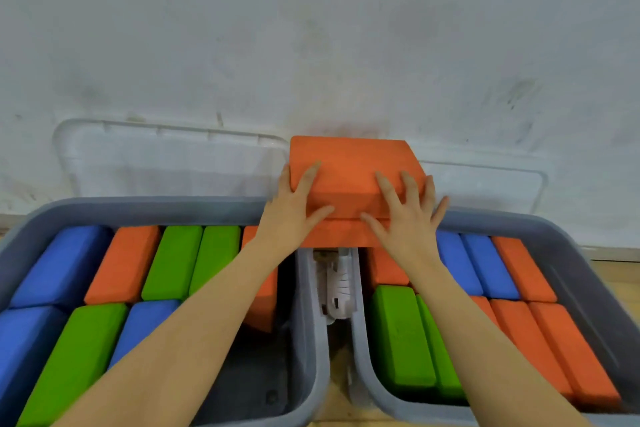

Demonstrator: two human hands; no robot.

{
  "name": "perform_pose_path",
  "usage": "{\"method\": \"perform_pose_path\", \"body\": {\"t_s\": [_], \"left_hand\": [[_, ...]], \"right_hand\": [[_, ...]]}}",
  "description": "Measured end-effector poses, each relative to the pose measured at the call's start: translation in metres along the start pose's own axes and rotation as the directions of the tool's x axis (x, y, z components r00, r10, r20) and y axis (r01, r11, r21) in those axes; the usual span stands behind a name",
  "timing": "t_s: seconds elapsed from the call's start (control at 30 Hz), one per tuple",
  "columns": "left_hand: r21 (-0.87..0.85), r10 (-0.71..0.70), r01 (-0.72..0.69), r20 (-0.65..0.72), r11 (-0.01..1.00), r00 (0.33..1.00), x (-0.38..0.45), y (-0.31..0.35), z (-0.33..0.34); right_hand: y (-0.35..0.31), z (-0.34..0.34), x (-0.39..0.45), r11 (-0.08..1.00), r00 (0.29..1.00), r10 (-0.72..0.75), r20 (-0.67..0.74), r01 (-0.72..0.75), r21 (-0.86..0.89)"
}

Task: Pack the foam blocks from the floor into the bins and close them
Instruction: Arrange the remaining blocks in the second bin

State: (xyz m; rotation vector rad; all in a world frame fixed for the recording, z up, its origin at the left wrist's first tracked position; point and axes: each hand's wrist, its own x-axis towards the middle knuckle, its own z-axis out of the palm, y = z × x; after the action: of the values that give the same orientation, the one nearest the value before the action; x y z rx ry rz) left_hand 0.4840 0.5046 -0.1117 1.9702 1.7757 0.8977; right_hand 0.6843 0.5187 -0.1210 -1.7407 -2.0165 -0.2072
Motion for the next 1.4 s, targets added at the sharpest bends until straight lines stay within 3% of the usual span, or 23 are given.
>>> {"method": "perform_pose_path", "body": {"t_s": [0.1, 0.3, 0.43, 0.6, 0.7, 0.77, 0.87, 1.03, 1.2, 1.4], "left_hand": [[-0.172, -0.012, -0.007, -0.111, 0.985, 0.994, 0.0, -0.001, 0.005], [-0.171, 0.082, -0.14, -0.311, 0.975, 0.947, -0.015, -0.006, -0.02], [-0.223, 0.066, -0.171, -0.414, 0.96, 0.908, -0.035, -0.021, -0.06], [-0.211, -0.043, -0.085, -0.537, 0.974, 0.843, -0.067, -0.054, -0.102], [-0.085, -0.058, 0.011, -0.561, 0.996, 0.826, -0.087, -0.069, -0.118], [0.107, 0.03, 0.037, -0.568, 0.994, 0.822, -0.096, -0.079, -0.122], [0.301, 0.123, 0.058, -0.548, 0.952, 0.827, -0.101, -0.089, -0.116], [0.492, 0.301, -0.042, -0.461, 0.87, 0.835, -0.095, -0.086, -0.094], [0.519, 0.331, -0.067, -0.436, 0.852, 0.837, -0.085, -0.063, -0.079], [0.405, 0.281, -0.092, -0.434, 0.91, 0.856, -0.075, -0.052, -0.074]], "right_hand": [[-0.001, 0.002, 0.007, 0.999, 1.0, -0.016, -0.02, 0.016, 0.032], [-0.028, -0.003, 0.001, 0.988, 0.979, -0.077, -0.188, 0.1, 0.117], [-0.074, -0.007, 0.003, 0.974, 0.953, -0.117, -0.278, 0.165, 0.155], [-0.138, 0.007, -0.006, 0.921, 0.958, -0.153, -0.243, 0.227, 0.316], [-0.153, 0.018, -0.012, 0.876, 0.963, -0.22, -0.153, 0.265, 0.403], [-0.148, 0.027, -0.015, 0.917, 0.973, -0.208, -0.097, 0.229, 0.326], [-0.125, 0.042, -0.016, 0.971, 0.986, -0.112, 0.124, 0.082, 0.223], [-0.094, 0.053, -0.015, 0.979, 0.94, -0.178, 0.29, 0.198, -0.041], [-0.089, 0.06, -0.015, 0.946, 0.938, -0.252, 0.238, 0.29, -0.142], [-0.091, 0.058, -0.014, 0.923, 0.936, -0.297, 0.19, 0.332, -0.193]]}}
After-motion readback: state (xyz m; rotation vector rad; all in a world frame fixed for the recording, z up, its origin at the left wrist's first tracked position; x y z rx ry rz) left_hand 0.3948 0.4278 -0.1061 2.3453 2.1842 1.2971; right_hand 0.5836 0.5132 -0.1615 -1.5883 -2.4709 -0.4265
